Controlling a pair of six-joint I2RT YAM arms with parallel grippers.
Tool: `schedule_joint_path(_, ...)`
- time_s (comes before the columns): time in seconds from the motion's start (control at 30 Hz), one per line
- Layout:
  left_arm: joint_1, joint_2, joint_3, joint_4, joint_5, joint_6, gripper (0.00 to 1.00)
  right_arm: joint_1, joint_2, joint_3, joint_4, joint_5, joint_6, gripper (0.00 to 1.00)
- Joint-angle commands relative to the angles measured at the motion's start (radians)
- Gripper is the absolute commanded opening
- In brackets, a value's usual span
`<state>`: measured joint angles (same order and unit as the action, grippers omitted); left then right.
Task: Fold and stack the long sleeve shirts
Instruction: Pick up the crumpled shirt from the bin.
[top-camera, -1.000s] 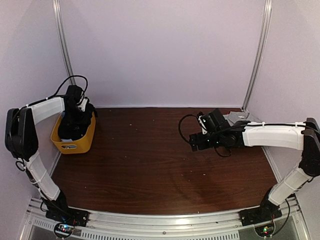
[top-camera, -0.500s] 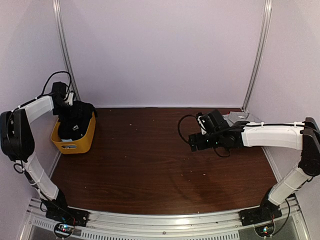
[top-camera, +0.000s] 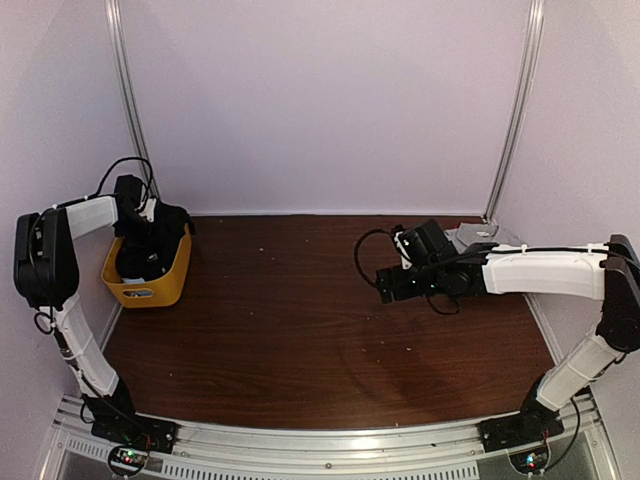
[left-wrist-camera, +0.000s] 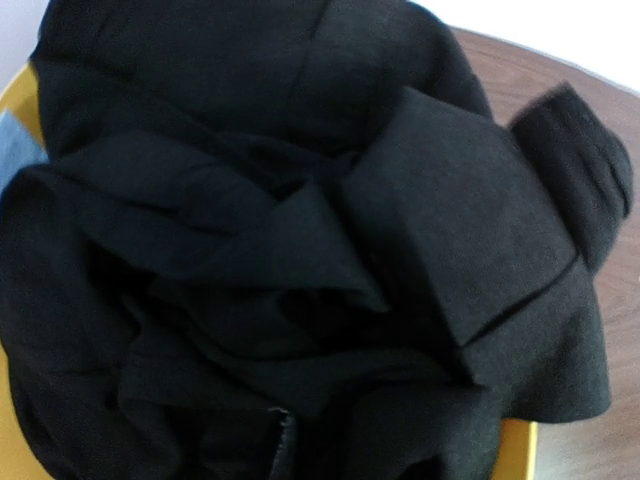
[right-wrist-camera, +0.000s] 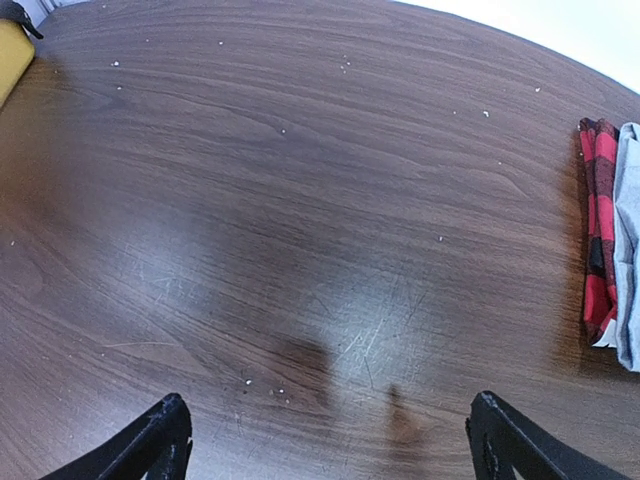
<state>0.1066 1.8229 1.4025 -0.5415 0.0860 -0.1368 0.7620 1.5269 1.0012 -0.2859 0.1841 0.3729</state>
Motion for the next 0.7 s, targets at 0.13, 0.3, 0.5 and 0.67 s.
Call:
schedule_joint_path(0.13,-0.002,-0.214,0.092,0.046,0.074,-0.024,0.00,0.009,-0.019,-0.017,0.009,0.029,0.021,0.98)
schedule_joint_path(0.3,-0.025,-0.349,0.352,0.108,0.354,-0.177,0.00,0.009,-0.046,-0.001,0.005,0.054,0.024,0.98)
schedule_joint_path(0.5,-0.263,-0.288,0.676,0.353,0.632,-0.454,0.00,0.004,-0.085,0.016,-0.004,0.106,0.031,0.98)
schedule_joint_path(0.67,-0.535,-0.186,0.750,0.412,0.656,-0.480,0.00,-0.026,-0.152,-0.011,-0.018,0.120,0.062,0.98)
